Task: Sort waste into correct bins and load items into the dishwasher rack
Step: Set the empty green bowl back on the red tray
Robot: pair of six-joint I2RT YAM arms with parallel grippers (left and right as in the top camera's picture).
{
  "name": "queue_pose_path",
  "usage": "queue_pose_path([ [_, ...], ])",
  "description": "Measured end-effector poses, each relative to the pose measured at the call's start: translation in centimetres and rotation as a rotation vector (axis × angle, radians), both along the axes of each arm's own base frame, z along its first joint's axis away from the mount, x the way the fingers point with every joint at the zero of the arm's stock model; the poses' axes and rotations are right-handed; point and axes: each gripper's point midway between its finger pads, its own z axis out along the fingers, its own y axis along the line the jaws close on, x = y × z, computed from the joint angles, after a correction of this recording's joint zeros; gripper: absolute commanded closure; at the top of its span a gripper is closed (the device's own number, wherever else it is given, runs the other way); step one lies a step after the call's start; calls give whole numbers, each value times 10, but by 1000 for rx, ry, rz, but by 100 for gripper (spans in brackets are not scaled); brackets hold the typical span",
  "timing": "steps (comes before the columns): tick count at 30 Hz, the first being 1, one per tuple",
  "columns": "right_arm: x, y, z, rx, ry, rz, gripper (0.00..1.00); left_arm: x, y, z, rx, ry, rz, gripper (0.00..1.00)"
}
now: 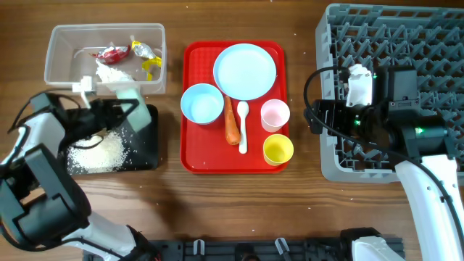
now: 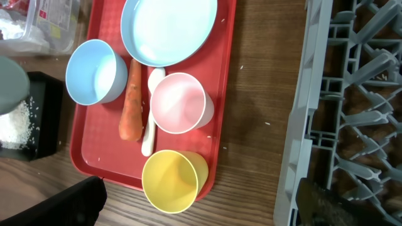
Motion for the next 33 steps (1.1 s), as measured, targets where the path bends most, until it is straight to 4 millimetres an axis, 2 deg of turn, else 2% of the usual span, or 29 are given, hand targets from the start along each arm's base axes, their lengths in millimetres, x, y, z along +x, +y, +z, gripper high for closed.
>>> queue_pose_path([
  [4,0,0,0,0,-1,0,0,-5,-43,-1,208,21,-113,96],
  [9,0,0,0,0,0,0,0,-23,-128,5,605,-29,-265,96],
  [12,0,0,0,0,0,0,0,-49,-176,-9,841,-70,-372,96],
  [15,0,0,0,0,0,0,0,-77,-198,-30,1075,-101,-465,96],
  [17,0,0,0,0,0,0,0,-81,-203,-38,1167,-122,-476,96],
  [18,0,0,0,0,0,0,0,-92,-215,-49,1201,-131,-535,96],
  [20,0,0,0,0,0,0,0,-98,-219,-69,1288,-126,-579,96],
  [25,-2,0,-1,-1,10,0,0,-98,-208,-111,1435,-35,-597,95],
  [26,-3,0,-2,-1,13,0,0,-99,-205,-118,1451,-15,-598,88],
  [28,-3,0,-2,-1,15,0,0,-99,-201,-126,1472,20,-588,62],
  [29,-3,0,-2,-1,15,0,0,-99,-200,-128,1477,29,-579,55],
  [30,-3,0,-2,-1,15,0,0,-98,-200,-127,1480,32,-573,50],
  [33,-3,0,-2,-1,14,0,0,-98,-198,-127,1484,41,-561,44],
])
